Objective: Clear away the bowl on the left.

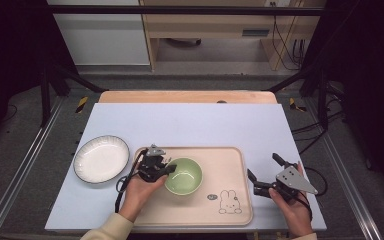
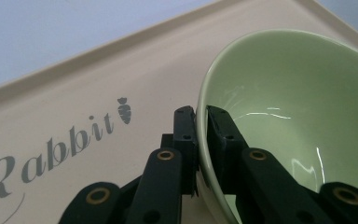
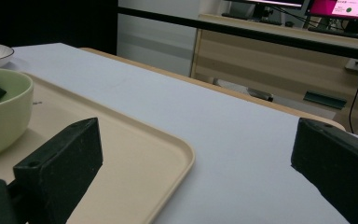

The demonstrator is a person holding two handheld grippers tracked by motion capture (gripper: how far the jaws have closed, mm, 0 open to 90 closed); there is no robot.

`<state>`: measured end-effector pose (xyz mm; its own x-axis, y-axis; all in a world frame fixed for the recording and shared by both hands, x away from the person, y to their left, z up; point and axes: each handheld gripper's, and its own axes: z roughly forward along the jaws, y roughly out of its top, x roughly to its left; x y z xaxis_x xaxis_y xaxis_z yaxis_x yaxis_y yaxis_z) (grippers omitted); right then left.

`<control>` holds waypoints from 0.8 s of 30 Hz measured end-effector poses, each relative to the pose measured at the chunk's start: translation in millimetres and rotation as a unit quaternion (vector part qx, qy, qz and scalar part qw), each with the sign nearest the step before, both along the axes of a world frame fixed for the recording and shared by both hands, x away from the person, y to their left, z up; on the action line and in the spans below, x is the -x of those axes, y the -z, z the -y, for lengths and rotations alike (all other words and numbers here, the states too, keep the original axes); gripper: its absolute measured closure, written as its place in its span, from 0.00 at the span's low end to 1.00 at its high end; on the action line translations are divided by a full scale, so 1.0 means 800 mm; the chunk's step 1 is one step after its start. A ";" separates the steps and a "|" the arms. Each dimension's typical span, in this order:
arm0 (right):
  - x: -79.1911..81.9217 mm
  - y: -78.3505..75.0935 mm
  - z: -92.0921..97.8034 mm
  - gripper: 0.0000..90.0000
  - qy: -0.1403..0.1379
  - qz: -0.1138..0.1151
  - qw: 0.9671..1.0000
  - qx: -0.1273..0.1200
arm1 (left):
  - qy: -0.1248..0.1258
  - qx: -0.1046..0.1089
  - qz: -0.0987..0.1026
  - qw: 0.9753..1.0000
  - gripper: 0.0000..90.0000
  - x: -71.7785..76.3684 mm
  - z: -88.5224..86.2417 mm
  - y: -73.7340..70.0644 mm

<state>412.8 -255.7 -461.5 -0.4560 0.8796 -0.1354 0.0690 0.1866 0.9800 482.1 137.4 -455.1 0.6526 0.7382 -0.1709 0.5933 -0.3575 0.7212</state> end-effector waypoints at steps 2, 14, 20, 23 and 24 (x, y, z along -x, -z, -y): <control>0.000 -0.001 -0.001 0.02 0.001 0.002 1.000 0.009 | 0.000 -0.002 0.002 1.000 0.91 0.000 0.000 0.000; 0.001 -0.002 -0.001 0.02 -0.001 0.003 1.000 0.000 | 0.010 0.014 0.016 1.000 0.70 0.005 0.000 -0.006; 0.003 -0.004 -0.007 0.02 -0.007 0.004 1.000 0.007 | 0.003 0.021 0.043 0.999 0.54 0.015 -0.007 -0.015; 0.003 -0.004 -0.008 0.02 -0.007 0.004 1.000 0.009 | 0.006 0.027 0.063 0.998 0.44 0.018 -0.015 -0.020; 0.003 -0.004 -0.008 0.02 -0.007 0.004 1.000 0.009 | 0.008 0.030 0.071 0.997 0.41 0.018 -0.017 -0.021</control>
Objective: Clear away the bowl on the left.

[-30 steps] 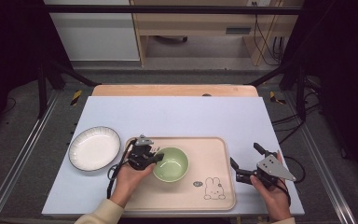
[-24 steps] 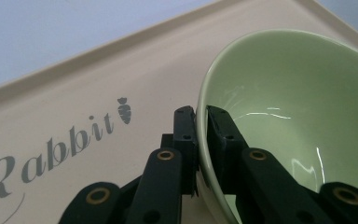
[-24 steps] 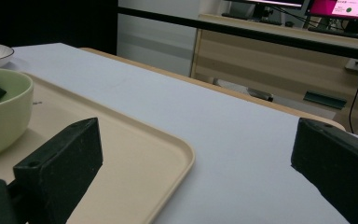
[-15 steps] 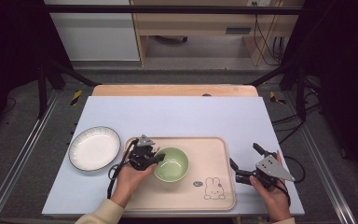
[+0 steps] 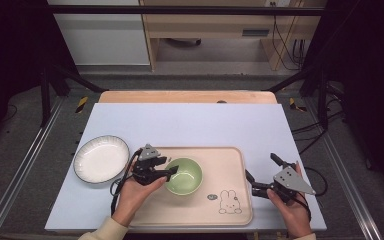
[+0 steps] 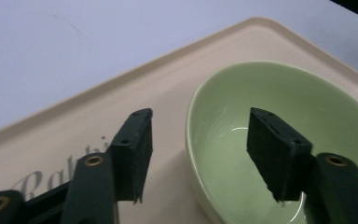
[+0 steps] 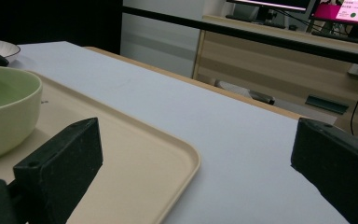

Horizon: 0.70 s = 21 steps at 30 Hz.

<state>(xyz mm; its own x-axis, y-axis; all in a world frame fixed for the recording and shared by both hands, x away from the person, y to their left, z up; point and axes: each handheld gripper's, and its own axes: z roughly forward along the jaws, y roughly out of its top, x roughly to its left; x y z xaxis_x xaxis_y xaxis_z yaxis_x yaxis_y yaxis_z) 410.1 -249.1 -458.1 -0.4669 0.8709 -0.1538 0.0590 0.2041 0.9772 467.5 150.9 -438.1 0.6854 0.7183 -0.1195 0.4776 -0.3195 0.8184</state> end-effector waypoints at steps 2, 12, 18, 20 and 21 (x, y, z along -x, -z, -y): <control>0.000 0.000 0.001 0.02 0.001 -0.001 1.000 0.000 | 0.004 0.009 0.014 1.000 0.35 0.001 -0.004 -0.003; 0.000 0.000 0.003 0.02 0.003 0.000 1.000 -0.003 | 0.034 0.059 0.074 0.995 0.17 0.005 -0.011 -0.015; 0.000 -0.001 0.004 0.02 0.007 0.001 1.000 -0.002 | 0.052 0.071 0.100 0.991 0.11 0.006 -0.019 -0.026; 0.000 0.000 0.004 0.02 0.010 0.001 1.000 0.000 | 0.053 0.079 0.108 0.990 0.08 0.007 -0.024 -0.031; 0.000 0.000 0.004 0.02 0.010 0.001 1.000 0.001 | 0.053 0.082 0.113 0.989 0.08 0.008 -0.025 -0.032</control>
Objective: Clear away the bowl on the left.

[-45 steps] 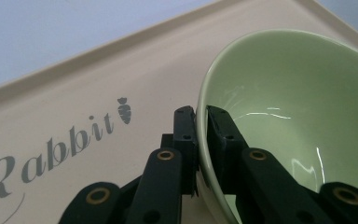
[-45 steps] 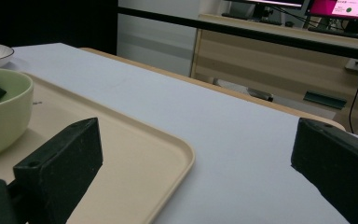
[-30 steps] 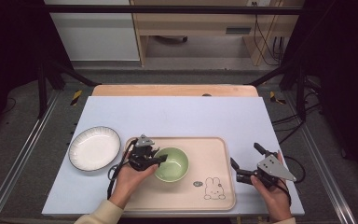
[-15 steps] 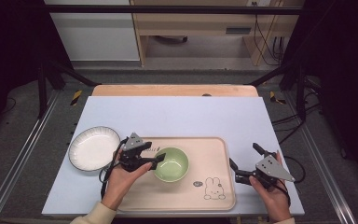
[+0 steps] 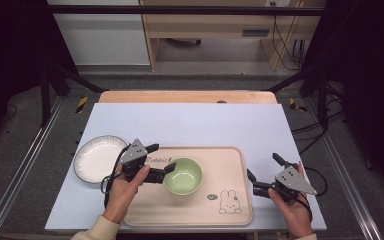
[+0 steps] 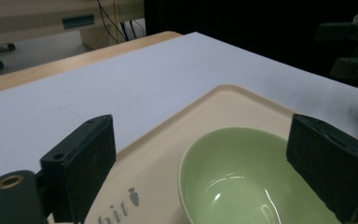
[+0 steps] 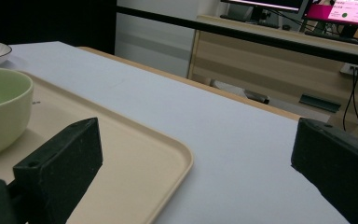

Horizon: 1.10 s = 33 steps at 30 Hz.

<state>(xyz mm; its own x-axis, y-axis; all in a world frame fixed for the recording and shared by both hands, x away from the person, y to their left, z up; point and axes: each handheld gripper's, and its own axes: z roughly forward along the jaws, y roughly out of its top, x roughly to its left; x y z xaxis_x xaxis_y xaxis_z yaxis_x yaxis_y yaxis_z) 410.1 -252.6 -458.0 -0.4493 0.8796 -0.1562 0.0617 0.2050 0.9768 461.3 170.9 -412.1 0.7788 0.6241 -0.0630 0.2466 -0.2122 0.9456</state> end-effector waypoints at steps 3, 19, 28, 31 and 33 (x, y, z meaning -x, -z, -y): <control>0.000 0.000 0.000 0.02 0.000 0.000 1.000 -0.001 | -0.003 0.004 0.018 1.000 0.05 0.002 -0.003 -0.005; 0.001 0.000 0.001 0.02 0.000 0.001 1.000 0.001 | 0.001 0.055 0.055 0.997 0.04 0.014 -0.028 -0.026; 0.000 0.002 -0.001 0.02 0.001 -0.001 1.000 0.005 | -0.008 0.057 0.053 0.997 0.03 0.016 -0.039 -0.025; 0.001 0.001 0.000 0.02 0.002 0.003 1.000 0.005 | -0.014 0.057 0.058 0.997 0.03 0.018 -0.043 -0.026; 0.002 0.001 0.001 0.02 0.005 0.005 1.000 0.006 | -0.016 0.056 0.061 0.996 0.03 0.018 -0.046 -0.028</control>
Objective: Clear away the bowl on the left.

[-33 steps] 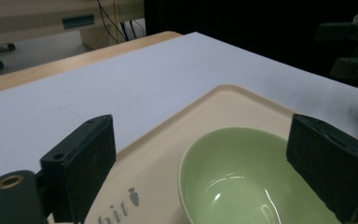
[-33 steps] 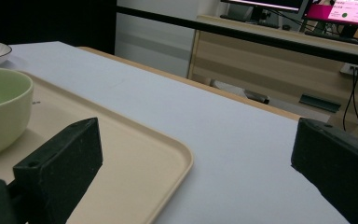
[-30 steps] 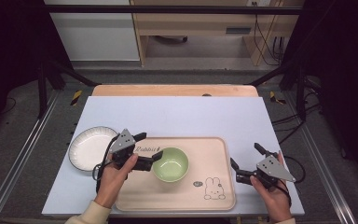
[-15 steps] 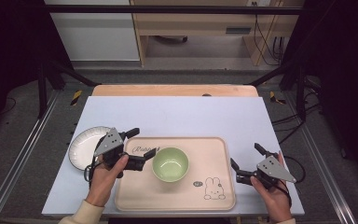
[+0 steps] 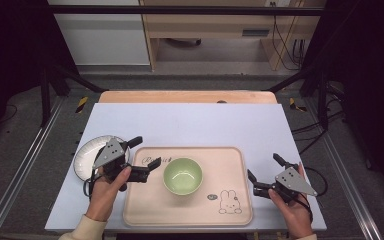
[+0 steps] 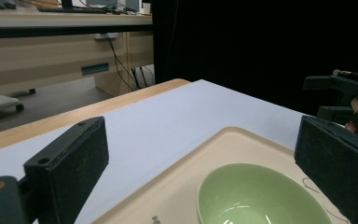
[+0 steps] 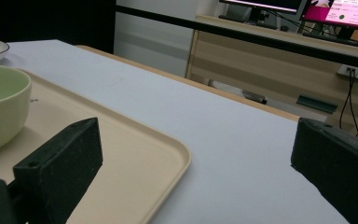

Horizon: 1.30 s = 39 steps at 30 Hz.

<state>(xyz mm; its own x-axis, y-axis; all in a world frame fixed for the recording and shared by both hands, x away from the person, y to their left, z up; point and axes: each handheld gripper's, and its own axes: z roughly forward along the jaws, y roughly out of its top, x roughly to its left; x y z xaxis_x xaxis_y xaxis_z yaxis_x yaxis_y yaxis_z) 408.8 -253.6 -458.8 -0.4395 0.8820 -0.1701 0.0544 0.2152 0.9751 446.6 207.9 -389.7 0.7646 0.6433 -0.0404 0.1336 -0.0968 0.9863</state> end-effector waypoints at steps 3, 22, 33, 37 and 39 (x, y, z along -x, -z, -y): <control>0.000 0.000 0.001 0.02 0.003 0.001 1.000 0.001 | -0.007 0.007 0.004 1.000 0.03 0.000 -0.004 -0.004; -0.001 0.000 0.000 0.02 0.003 0.002 1.000 0.005 | -0.059 -0.006 0.021 0.998 0.04 0.016 -0.056 0.006; 0.000 -0.002 0.002 0.02 0.004 0.005 1.000 0.001 | -0.114 -0.014 0.023 0.993 0.05 0.029 -0.101 0.034; 0.001 -0.003 0.002 0.02 0.003 0.007 1.000 -0.002 | -0.124 -0.004 0.011 0.992 0.05 0.034 -0.112 0.044; 0.001 -0.003 0.002 0.02 0.003 0.007 1.000 -0.003 | -0.122 -0.016 0.004 0.992 0.05 0.034 -0.112 0.049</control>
